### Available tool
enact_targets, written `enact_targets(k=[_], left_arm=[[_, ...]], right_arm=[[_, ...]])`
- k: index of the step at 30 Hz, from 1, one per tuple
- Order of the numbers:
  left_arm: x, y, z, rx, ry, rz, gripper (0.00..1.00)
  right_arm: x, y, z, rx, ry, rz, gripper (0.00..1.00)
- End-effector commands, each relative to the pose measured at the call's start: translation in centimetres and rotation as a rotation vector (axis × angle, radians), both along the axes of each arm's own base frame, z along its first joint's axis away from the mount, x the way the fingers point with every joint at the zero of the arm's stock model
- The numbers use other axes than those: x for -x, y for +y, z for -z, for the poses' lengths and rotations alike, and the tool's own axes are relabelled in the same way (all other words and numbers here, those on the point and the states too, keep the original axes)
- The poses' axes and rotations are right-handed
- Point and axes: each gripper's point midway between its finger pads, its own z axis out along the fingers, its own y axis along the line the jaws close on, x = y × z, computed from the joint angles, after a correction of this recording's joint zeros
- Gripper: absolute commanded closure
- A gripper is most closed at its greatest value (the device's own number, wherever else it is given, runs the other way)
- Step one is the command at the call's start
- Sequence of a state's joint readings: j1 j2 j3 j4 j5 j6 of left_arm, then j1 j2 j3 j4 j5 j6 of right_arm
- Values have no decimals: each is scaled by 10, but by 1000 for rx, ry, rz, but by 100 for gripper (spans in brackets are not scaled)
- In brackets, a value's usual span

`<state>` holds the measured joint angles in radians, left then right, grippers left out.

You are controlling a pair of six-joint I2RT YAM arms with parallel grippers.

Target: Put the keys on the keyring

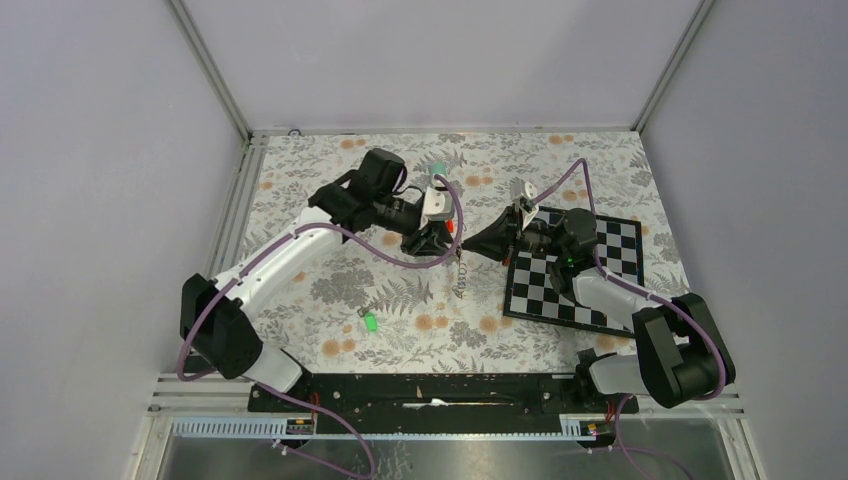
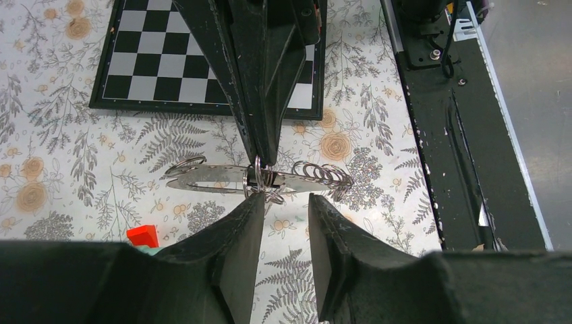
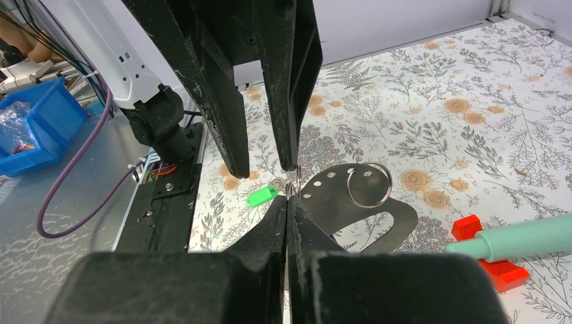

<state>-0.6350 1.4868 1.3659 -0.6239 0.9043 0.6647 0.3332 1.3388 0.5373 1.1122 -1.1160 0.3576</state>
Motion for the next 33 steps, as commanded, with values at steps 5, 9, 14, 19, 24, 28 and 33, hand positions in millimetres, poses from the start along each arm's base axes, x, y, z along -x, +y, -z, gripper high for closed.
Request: enact_targets(k=[5,9,14,19,24,28,33], left_arm=[[-3,-10,-10,64,-29,51,62],[-7,-12,-8,58,-31,45,62],[-10,-13,-5,56,-29,43,62],[-10,-13,-1,49,-23,47,65],[-10,-13,1,47,-24,48,78],[-10,-11,7,35,-24,45,91],[-9,-11,10,30,-20,47,100]], right_arm=[[-7,0,-25,-37,-92,10,100],[-7,0,-25,-36,-93,11,100],[-6,0,-24,-35,-92,9,100],[-7,0,-24,-35,-89,11,100],[-8,-1,-25,-37,-90,14,100],[-9,-1,-25,-37,-87,21,100],[-11,-1,-26,-42,-82,33,100]])
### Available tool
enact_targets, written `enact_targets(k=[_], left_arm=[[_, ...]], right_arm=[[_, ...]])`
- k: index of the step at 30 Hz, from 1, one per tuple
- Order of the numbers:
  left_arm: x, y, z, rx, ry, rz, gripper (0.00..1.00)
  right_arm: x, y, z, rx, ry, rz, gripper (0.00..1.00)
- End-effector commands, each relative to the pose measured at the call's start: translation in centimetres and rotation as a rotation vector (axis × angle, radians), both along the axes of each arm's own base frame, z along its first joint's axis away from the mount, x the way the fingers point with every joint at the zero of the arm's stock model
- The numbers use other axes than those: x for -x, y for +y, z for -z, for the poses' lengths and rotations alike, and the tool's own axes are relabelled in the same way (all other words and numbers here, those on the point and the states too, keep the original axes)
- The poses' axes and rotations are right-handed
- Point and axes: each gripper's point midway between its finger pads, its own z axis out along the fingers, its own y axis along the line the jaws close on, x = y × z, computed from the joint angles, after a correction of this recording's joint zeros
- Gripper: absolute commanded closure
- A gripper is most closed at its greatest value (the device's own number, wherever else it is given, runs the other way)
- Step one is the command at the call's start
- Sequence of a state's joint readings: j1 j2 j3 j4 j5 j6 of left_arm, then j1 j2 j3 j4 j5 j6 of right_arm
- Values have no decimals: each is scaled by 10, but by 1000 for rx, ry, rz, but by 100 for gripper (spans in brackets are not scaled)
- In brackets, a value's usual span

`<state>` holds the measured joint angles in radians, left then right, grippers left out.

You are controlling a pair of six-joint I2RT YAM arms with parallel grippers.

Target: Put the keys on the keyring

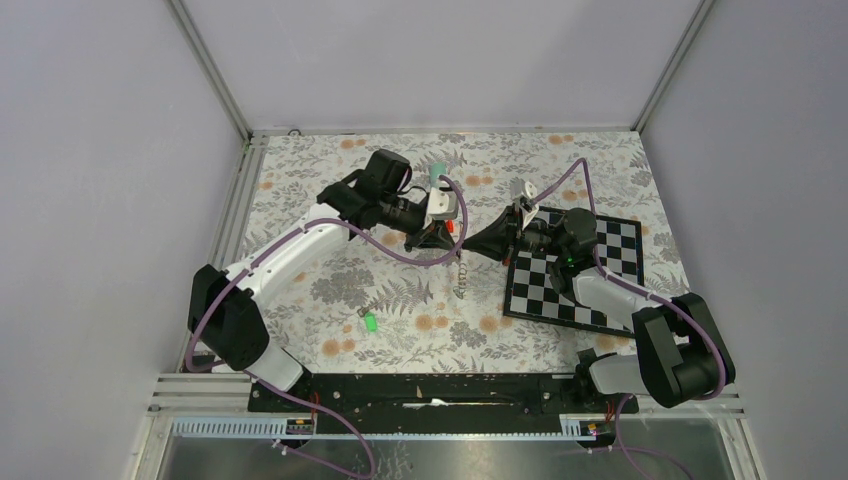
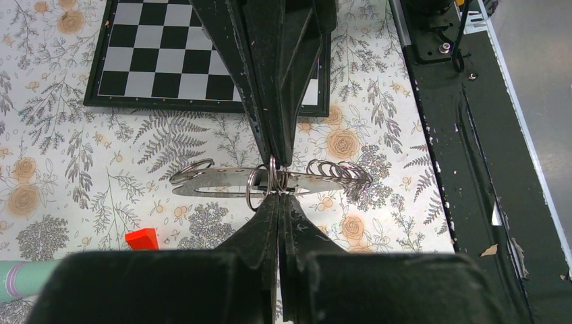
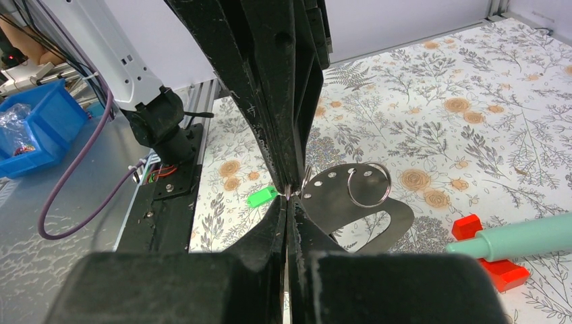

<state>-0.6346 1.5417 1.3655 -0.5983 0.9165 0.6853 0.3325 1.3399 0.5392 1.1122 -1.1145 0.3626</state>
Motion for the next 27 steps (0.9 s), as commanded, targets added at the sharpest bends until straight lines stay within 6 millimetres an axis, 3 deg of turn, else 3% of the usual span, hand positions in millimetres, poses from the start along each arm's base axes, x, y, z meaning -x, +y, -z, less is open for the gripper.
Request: enact_targets(k=[1,13,20,27], left_arm=[[-2,-4,-5,37,-27,28,100],[7,-7,9,19,-2,53,100],[8,-14,7,17,-1,59,100],[2,-17,-1,21,6,29,80]], right_arm=[[-10,-1,-27,-42,-87,33,100],[-15,-2,-29,-60,-67,67,100],[-16,-2,-29,-61,-66,72,100],[-15,-2,-24,-45,-73,67,100]])
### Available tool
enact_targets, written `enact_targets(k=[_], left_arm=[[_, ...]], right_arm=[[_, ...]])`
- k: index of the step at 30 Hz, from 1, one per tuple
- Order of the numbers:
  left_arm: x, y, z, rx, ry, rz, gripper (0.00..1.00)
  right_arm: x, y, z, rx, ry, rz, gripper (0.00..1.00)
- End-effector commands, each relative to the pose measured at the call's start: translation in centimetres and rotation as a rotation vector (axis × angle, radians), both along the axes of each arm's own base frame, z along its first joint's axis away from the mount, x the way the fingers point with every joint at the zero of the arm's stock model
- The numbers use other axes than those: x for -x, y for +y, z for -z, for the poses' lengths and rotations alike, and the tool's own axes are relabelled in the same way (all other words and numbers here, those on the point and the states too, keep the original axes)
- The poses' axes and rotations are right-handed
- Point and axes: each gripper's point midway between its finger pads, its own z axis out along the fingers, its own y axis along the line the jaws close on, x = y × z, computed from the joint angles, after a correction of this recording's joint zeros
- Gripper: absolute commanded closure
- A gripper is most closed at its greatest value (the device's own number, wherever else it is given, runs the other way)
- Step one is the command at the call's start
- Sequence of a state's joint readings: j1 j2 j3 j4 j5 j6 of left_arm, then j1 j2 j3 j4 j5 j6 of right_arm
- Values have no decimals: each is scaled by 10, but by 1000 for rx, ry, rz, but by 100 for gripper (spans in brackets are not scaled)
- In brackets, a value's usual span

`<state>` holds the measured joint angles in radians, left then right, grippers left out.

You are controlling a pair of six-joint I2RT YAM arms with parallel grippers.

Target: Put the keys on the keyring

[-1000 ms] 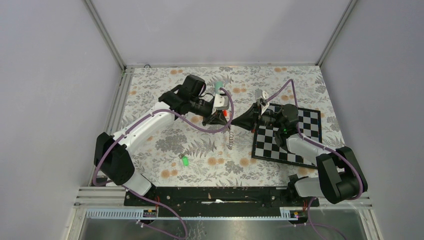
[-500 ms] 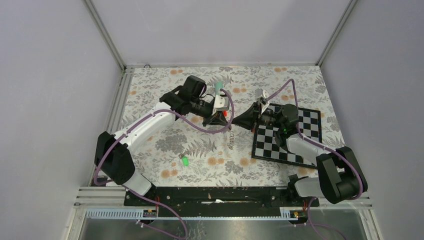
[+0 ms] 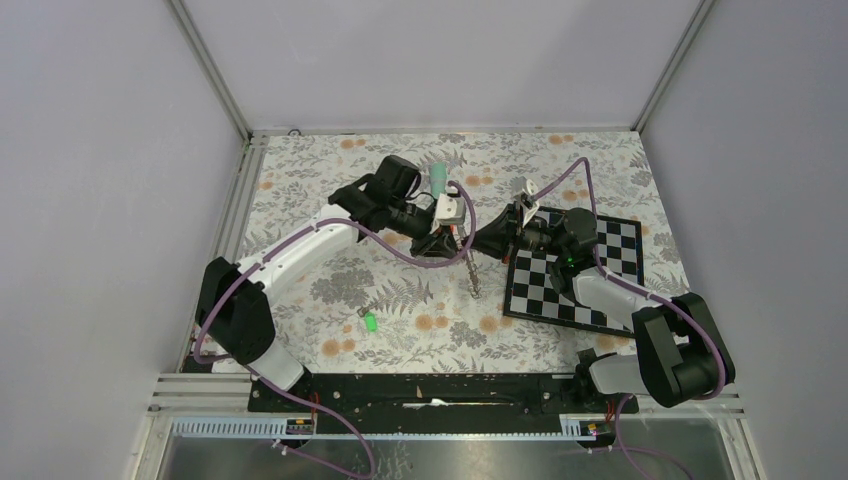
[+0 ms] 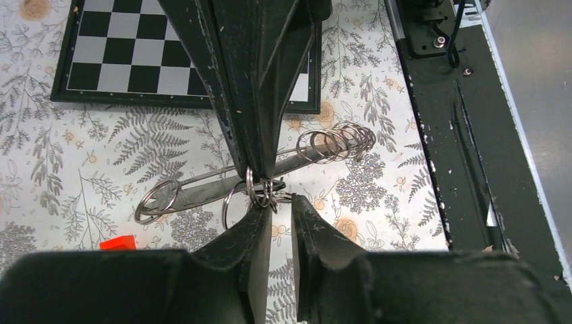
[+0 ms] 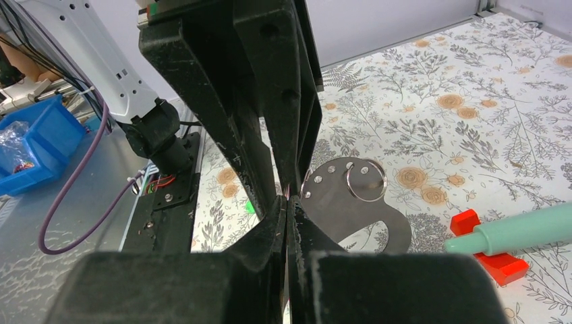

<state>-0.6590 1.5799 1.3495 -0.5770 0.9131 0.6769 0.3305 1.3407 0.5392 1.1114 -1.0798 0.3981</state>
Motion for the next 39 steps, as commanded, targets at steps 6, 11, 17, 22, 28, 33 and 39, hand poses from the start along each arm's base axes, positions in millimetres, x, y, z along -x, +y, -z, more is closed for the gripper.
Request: enact_targets(k=[6,11,17,22,28,33,39], left_arm=[[-8,-4,-28,60,-36,-23,73],[-8,-2,-37,87,-34,-20,71],[-9,-2,-46,118,-26,-24,70],[-11,-3,-48,134,-21,-27,68],[-12,-7,-44,140,17,-22,67],[-10,-10,-43,148,43,-9,73],[-10,-9,-36,135,55,-8,100]], right_arm=[[-10,-1,-20,-21,-121,31,100],[-10,-1,-17,-13,-118,32,100],[-11,-1,-16,-9,-118,30,100],[-10,-2,-16,-9,-118,29,100],[-10,-2,-17,-11,-121,29,100],[-11,-2,-15,-9,-116,32,100],[-12,-2,-15,-9,-117,37,100]])
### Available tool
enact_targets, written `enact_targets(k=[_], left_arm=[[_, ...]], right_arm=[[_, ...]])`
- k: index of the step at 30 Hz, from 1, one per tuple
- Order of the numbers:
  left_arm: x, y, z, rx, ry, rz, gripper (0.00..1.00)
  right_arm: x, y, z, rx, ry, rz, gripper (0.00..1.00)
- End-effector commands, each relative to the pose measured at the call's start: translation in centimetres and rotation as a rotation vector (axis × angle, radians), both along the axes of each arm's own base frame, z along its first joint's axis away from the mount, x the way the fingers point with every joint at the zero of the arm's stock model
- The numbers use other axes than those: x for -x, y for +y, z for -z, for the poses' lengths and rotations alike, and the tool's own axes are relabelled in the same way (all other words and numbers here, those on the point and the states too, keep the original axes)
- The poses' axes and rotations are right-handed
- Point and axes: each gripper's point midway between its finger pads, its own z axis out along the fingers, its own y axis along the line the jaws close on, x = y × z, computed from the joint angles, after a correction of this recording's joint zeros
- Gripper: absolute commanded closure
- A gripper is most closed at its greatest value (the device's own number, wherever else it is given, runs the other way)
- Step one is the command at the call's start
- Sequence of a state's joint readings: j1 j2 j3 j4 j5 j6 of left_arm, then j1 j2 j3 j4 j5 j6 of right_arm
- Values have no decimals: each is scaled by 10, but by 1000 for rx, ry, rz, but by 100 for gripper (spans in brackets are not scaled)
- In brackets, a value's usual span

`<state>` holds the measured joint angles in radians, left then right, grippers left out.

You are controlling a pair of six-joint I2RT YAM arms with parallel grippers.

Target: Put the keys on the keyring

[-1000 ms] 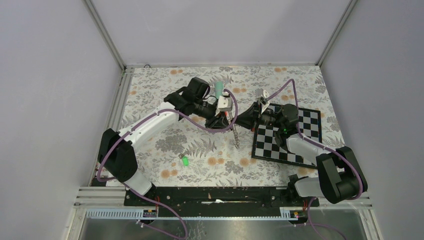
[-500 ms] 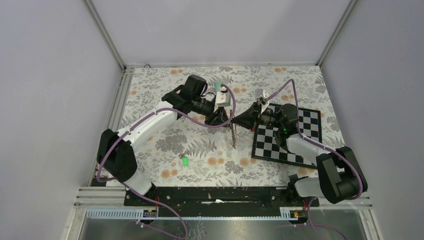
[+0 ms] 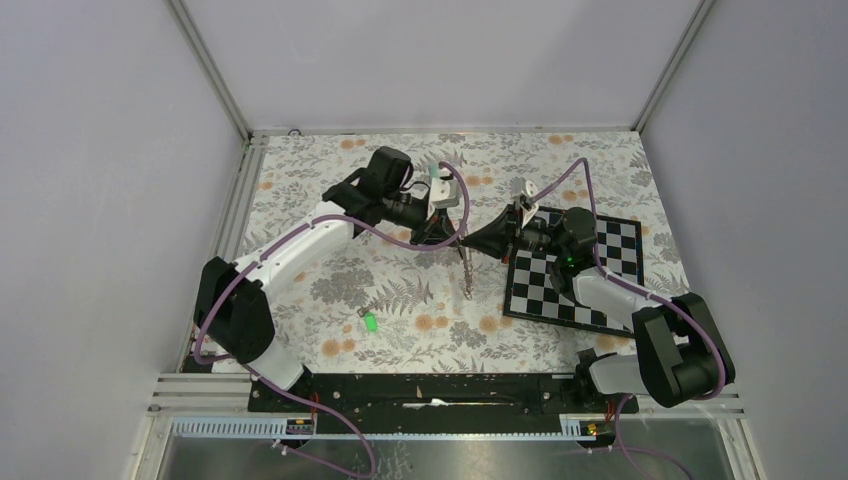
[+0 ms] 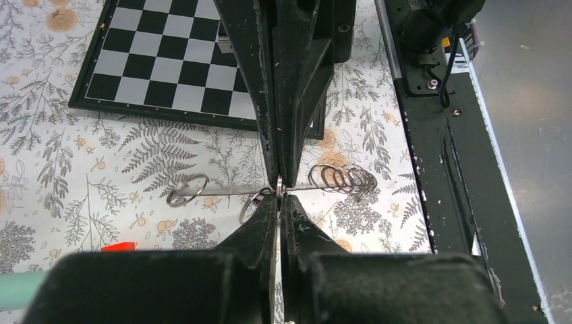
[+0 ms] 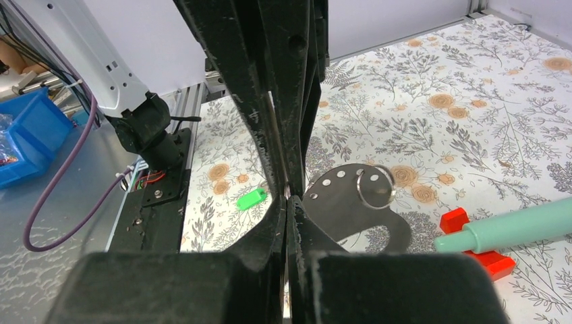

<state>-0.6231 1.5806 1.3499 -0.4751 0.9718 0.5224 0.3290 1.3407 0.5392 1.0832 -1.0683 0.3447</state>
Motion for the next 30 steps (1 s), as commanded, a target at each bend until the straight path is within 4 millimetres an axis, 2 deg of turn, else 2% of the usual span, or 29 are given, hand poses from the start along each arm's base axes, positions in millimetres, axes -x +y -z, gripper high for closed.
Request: enact_targets(k=[1,4,13,14,23,30], left_arm=[[1,-5,-18,55,-32,39,100],[-4,1,-15,11,-61,11,100],[-24,23,-10,-189,-278,-86,100],[-26,24,-11,-205,-300,-88,100],[-30,22,-14,-343,-499,-89,100],[-17,6,-17,-361,-568,-48,100]], right_arm=[[-7,-1,-19,-23,-92,19,100],[-9,-4,-17,-11,-117,26,99],[-6,-11,-6,62,-165,7,49],[-6,-11,-6,65,-166,2,47],[-5,-8,-11,30,-159,-7,47],[0,-2,-9,18,-162,-31,47]])
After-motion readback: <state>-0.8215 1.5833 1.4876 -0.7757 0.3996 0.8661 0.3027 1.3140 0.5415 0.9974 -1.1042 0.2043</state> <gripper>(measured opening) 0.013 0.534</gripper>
